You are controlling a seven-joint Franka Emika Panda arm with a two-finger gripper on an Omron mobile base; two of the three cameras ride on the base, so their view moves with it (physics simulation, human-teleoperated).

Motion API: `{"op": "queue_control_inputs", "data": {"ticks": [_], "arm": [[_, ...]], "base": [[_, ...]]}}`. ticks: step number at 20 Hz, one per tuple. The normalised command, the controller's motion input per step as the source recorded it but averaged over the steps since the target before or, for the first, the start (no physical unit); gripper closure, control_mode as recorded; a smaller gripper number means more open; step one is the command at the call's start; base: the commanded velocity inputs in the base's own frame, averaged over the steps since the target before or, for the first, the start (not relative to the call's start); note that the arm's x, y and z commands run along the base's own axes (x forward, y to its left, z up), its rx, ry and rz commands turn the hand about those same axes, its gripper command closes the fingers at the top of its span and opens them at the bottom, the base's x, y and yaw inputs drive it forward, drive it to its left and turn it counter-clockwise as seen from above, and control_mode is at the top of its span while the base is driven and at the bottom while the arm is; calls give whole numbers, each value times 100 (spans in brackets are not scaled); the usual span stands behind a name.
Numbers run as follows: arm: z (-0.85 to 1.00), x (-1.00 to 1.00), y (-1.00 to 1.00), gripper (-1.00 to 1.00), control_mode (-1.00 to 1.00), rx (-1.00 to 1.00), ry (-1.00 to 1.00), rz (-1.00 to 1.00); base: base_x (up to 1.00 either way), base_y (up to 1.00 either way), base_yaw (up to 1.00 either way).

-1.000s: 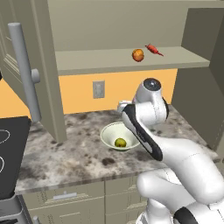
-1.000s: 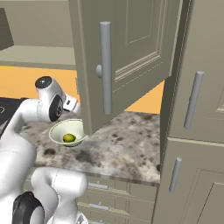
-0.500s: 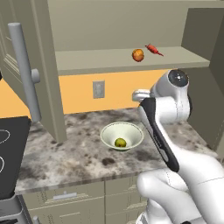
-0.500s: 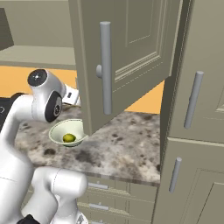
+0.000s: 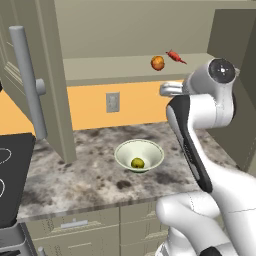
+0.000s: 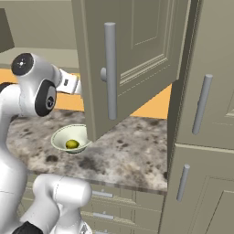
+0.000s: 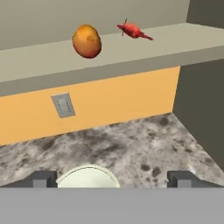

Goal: Open the cabinet. Pick the pear and peach from the cabinet and place them into the bowl. Then close the cabinet.

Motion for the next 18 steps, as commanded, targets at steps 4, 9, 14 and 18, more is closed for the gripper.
{"op": "queue_control_inputs", "data": {"ticks": [4, 9, 14, 18], "arm": [[82, -3, -2, -100, -100, -6, -6, -1], [53, 0, -1, -100, -100, -5, -2, 3], [3, 11, 0, -100, -100, -7, -5, 6], [0, 39, 0, -100, -100, -3, 0, 6]], "base": [[0, 0, 0], [0, 0, 0], [0, 0, 0], [0, 0, 0]]}}
